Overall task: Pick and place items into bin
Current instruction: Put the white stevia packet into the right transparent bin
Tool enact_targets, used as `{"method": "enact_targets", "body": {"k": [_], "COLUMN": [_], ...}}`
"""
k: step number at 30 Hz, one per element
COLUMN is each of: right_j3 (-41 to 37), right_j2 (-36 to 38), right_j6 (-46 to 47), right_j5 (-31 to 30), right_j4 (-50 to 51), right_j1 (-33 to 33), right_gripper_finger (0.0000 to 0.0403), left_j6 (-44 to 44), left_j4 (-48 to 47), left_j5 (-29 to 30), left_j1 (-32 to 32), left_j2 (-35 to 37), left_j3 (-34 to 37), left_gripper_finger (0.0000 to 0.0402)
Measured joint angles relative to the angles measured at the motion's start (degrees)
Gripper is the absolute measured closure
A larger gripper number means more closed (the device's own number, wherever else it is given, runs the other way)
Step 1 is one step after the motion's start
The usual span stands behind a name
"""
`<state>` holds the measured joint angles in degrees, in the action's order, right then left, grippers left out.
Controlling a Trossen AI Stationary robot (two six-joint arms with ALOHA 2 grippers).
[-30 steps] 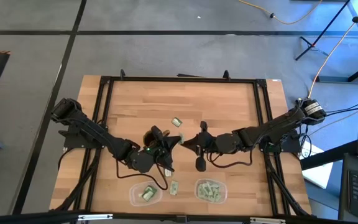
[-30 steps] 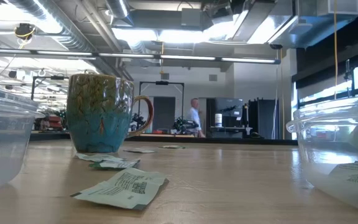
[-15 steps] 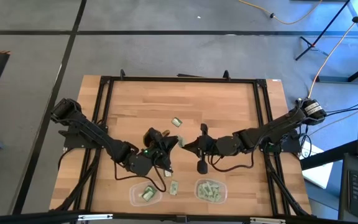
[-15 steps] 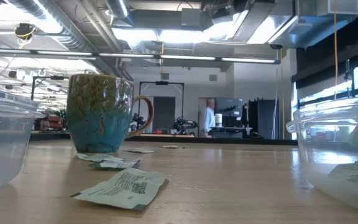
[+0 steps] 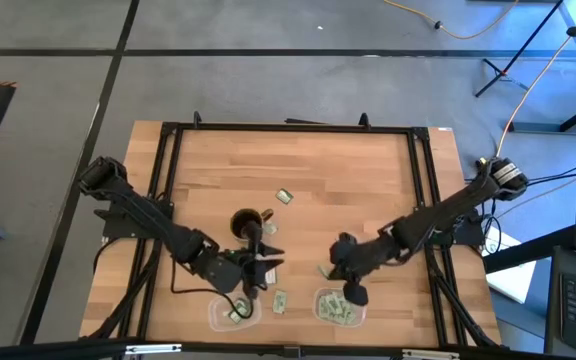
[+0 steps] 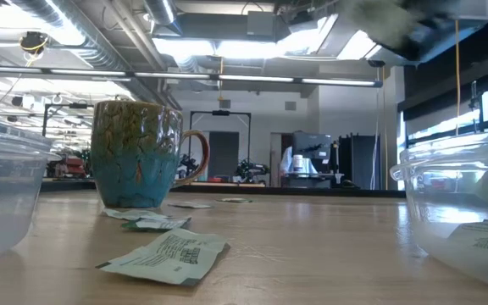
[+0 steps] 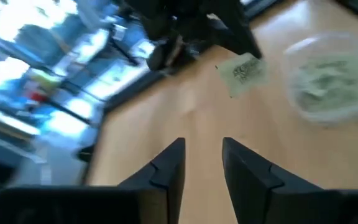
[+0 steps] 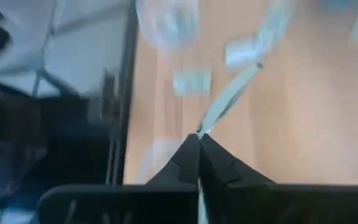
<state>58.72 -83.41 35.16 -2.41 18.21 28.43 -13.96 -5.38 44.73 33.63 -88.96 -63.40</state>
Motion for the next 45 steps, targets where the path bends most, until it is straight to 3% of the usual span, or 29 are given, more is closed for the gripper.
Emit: {"method": "enact_targets", "body": {"k": [5,10,14,23,38,45], "right_j3": [0.00,0.00,0.00,0.00,0.00,0.00], "right_j2": [-3.16,-6.67,-9.96,-15.99,-16.40,-16.40], "right_j6": [8.26,11.37,13.30,17.39,20.74,21.47], "right_j5": [2.16,6.78,9.92,14.25,14.48,15.01], "right_j4": [4.22,2.18,0.58,0.16,4.42,4.46], "right_j1": [3.97,6.82,8.12,8.65,7.95,7.95], "right_gripper_finger": [0.0402,0.0402,0.0402,0.0402,0.0399,0.0367], "left_j6": [5.86,9.89,10.85,11.29,11.29,11.29], "left_j4": [-3.86,-5.23,-5.58,-5.66,-6.87,-7.79], "left_j5": [-9.26,-19.27,-23.78,-25.31,-25.35,-25.35], "left_j1": [-1.59,-3.52,-4.59,-5.67,-5.67,-5.67], "left_j2": [0.08,0.08,0.08,0.08,0.08,0.08], "left_j3": [0.00,0.00,0.00,0.00,0.00,0.01], "left_gripper_finger": [0.0311,0.0315,0.0314,0.0319,0.0324,0.0325]}}
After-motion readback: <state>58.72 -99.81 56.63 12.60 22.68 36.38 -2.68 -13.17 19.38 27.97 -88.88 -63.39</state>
